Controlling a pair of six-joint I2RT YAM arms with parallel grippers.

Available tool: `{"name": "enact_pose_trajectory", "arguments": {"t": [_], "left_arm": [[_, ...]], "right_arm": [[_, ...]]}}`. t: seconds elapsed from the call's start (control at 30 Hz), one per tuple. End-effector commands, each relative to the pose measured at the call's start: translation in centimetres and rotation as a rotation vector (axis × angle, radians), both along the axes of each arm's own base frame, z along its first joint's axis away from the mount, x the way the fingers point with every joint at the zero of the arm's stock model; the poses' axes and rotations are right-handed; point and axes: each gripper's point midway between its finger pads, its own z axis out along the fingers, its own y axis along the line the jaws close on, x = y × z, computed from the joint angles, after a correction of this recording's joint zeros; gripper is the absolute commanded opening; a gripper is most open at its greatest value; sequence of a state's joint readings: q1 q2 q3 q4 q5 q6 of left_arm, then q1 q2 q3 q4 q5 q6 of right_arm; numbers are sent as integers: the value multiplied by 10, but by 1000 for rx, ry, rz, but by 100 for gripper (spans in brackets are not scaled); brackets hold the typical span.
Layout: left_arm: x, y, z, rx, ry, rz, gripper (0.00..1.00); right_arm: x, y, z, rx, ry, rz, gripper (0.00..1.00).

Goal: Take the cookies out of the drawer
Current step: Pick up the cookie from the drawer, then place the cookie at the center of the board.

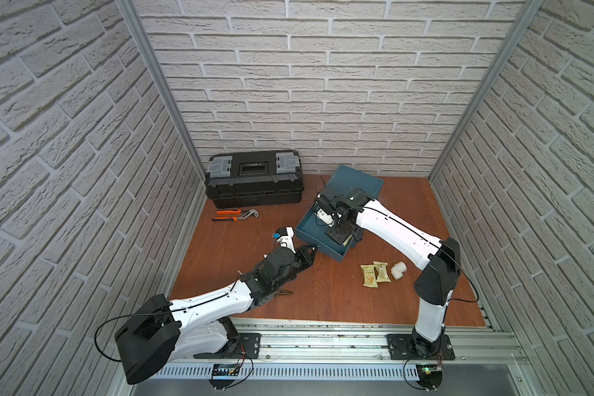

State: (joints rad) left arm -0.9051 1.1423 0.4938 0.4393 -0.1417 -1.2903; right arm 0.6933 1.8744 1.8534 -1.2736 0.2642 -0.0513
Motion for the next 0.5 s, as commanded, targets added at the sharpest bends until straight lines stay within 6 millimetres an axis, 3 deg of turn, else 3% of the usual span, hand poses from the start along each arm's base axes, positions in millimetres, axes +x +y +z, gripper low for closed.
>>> {"name": "enact_pose_trajectory", "arguments": {"t": [0.0,0.27,0.47], "left_arm": [[6,2,3,23,-11,21,0],[6,2,5,21,-12,22,0],[7,4,9,19,-18,32,0]], "right_arm": [[-2,2,45,118,-94,-30,24],[-12,-16,78,187,-161,-116,21],[-29,-59,94,269,-185,-282,20]]}}
